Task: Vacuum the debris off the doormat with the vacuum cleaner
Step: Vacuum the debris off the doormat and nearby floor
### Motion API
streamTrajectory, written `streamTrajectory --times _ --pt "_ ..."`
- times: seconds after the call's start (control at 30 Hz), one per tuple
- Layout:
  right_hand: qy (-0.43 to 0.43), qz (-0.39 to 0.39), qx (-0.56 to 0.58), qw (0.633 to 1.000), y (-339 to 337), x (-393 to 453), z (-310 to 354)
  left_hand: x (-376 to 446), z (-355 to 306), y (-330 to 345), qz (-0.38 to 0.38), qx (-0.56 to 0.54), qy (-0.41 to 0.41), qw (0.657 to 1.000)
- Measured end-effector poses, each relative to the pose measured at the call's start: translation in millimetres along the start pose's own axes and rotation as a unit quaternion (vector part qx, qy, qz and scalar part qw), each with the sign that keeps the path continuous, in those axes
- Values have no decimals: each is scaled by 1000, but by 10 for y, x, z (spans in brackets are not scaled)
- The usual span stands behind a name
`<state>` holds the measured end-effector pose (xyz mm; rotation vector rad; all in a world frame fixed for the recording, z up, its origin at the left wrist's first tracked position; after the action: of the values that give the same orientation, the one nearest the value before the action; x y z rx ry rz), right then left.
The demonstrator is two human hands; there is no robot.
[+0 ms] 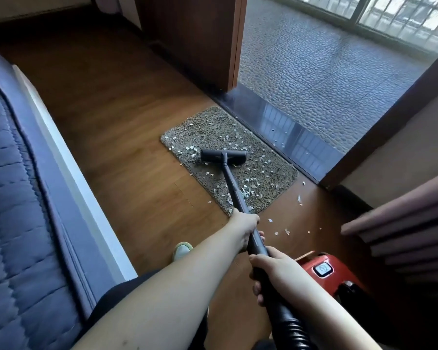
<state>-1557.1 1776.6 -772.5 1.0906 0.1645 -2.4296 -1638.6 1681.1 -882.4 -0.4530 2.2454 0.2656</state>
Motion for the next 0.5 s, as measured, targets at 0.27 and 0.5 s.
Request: streamTrajectory --times 0.27,0.5 --pt "6 -13 0 1000 10 336 59 177 -141 -77 -10 -8 15 1000" --pt "-6 -8 35 999 97 511 322 274 -401 -105 4 -47 39 998"
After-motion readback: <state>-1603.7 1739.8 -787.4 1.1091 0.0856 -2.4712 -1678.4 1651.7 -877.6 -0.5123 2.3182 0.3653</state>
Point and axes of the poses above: each hand's wrist, its own x-axis towards the middle knuckle, its own y-axis out of the palm, z = x × y, the point moved 8 cm from there along x, towards the middle knuckle, and after that the axes turned 2 degrees about z, right-handed, at the moved point
